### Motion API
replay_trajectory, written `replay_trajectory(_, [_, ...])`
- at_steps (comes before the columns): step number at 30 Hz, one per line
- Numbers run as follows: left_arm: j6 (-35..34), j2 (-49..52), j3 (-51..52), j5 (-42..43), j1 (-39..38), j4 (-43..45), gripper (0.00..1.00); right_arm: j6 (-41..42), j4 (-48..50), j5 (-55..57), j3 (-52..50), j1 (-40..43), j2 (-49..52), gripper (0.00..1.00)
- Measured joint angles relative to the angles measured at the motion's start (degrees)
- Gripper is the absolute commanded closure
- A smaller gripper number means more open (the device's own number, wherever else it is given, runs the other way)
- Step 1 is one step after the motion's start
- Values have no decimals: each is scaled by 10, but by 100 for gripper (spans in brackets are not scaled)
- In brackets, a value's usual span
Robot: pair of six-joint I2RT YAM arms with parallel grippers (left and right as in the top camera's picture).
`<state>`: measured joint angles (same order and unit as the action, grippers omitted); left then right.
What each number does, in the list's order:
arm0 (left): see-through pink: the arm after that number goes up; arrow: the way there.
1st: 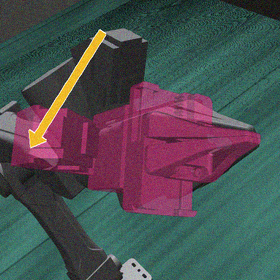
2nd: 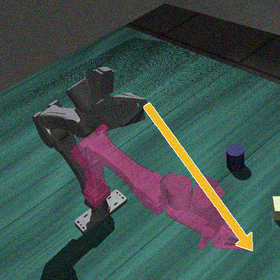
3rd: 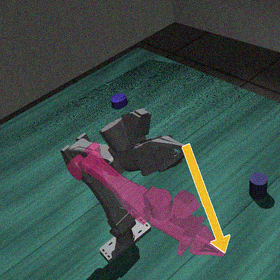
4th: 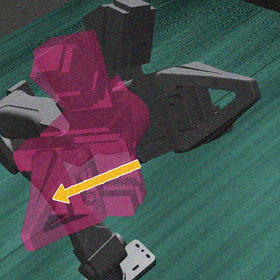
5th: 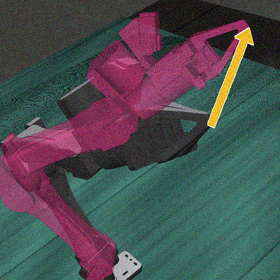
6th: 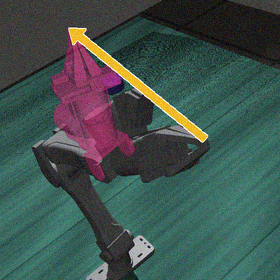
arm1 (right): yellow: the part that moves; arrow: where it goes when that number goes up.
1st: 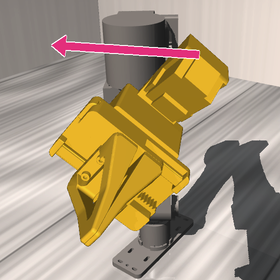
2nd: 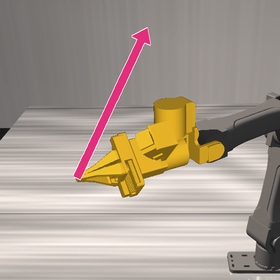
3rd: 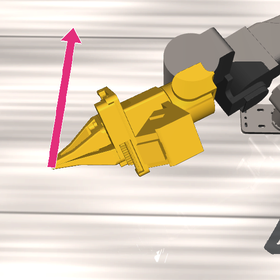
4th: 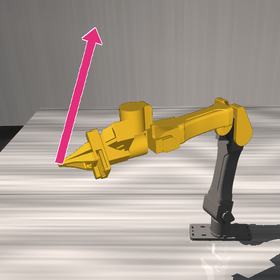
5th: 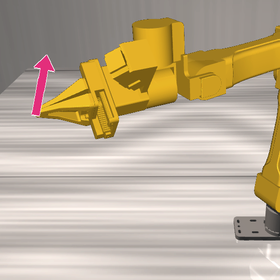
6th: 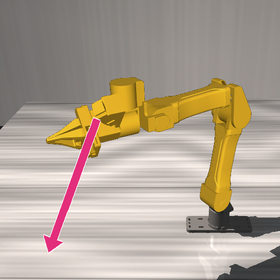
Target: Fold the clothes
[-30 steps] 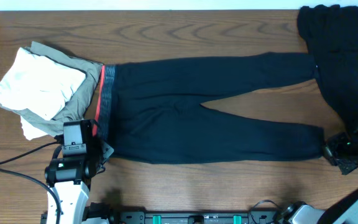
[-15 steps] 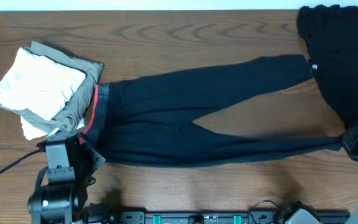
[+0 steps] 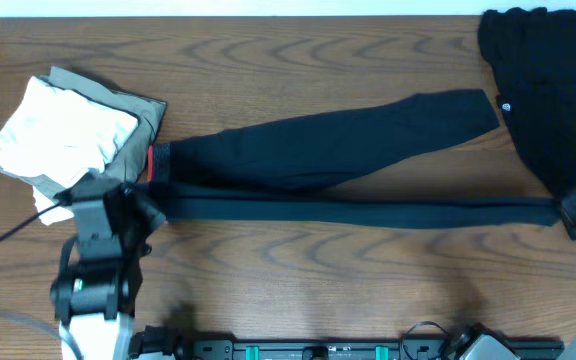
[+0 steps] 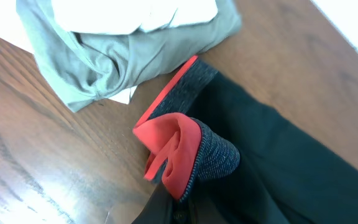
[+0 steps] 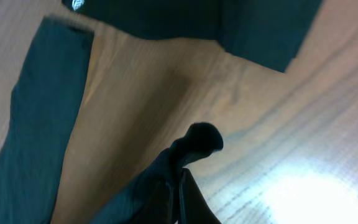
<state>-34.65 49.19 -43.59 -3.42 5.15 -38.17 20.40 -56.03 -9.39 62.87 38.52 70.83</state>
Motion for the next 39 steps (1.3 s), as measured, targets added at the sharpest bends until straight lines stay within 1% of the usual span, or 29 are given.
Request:
replay_trajectory(5, [2, 94, 0, 1, 0, 67, 94, 0, 16, 5, 34, -46, 63, 99])
replay_trajectory(10, [19, 138, 0, 20, 0, 155, 94, 0, 22, 19, 92, -83, 124, 99])
replay_trajectory(12, [24, 149, 0, 24, 0, 176, 94, 0, 26, 25, 119, -97, 155, 99])
replay_trajectory(16, [30, 170, 0, 31, 0, 188, 94, 0, 45, 31, 152, -117, 205, 99])
replay_trajectory(22, [32, 196, 0, 35, 0, 205, 94, 0, 110, 37, 164, -145, 266, 99])
replay_trajectory(31, [32, 210, 0, 35, 0, 258, 94, 18, 201, 39, 166, -176, 311, 99])
replay_trajectory(39, [30, 273, 0, 36, 0, 306, 94, 33, 257, 46, 178, -198, 338, 99])
